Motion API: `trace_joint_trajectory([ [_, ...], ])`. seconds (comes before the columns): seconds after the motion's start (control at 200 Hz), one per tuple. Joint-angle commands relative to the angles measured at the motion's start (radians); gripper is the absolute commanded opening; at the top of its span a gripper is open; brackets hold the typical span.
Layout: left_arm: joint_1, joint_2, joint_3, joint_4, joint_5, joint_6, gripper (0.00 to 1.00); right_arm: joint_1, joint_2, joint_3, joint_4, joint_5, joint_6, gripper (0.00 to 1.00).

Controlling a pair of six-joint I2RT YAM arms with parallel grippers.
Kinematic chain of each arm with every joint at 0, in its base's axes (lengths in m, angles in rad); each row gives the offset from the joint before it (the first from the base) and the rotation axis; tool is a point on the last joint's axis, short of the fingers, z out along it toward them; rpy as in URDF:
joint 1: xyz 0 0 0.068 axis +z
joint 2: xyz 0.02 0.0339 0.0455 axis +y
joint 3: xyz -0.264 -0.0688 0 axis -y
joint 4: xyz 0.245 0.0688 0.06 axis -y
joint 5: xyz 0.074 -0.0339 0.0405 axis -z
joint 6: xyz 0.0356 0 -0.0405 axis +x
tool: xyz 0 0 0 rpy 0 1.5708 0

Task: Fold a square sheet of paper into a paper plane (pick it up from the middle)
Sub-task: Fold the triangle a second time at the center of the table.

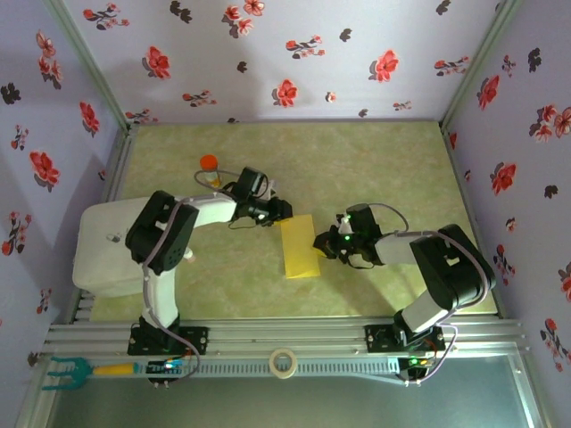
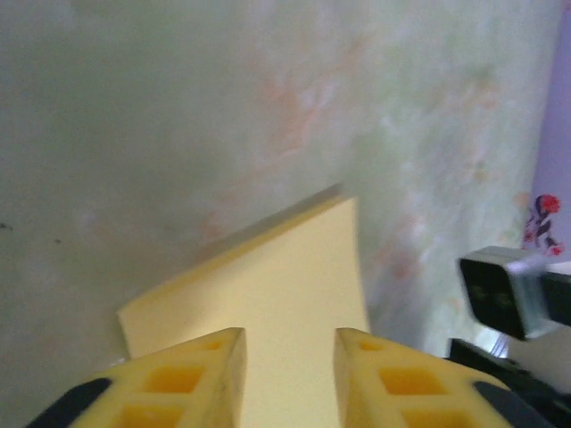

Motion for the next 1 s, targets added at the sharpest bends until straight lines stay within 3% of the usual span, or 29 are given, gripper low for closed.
trace_joint_trajectory([
  [0.0,-0.008,-0.124,-0.020,-0.013,-0.036,0.030,0.38,-0.007,0.012,0.015,0.014,-0.002,0.002,0.06],
  [0.28,-0.041,-0.428,-0.223,-0.012,-0.238,0.123,0.40,-0.028,-0.034,-0.021,-0.009,0.099,0.023,0.05],
  [0.47,-0.050,-0.623,-0.367,0.060,-0.345,0.148,0.43,-0.028,-0.024,-0.015,0.038,0.050,0.031,0.10],
  [0.605,-0.044,-0.732,-0.415,0.028,-0.396,0.214,0.58,-0.028,-0.013,-0.006,0.056,0.011,0.021,0.17],
  [0.775,-0.004,-0.817,-0.454,-0.041,-0.422,0.293,0.98,-0.029,0.021,0.012,0.048,-0.010,0.002,0.20],
  [0.995,0.054,-0.949,-0.585,0.031,-0.427,0.299,1.00,-0.031,0.027,0.016,0.042,-0.020,-0.015,0.18],
])
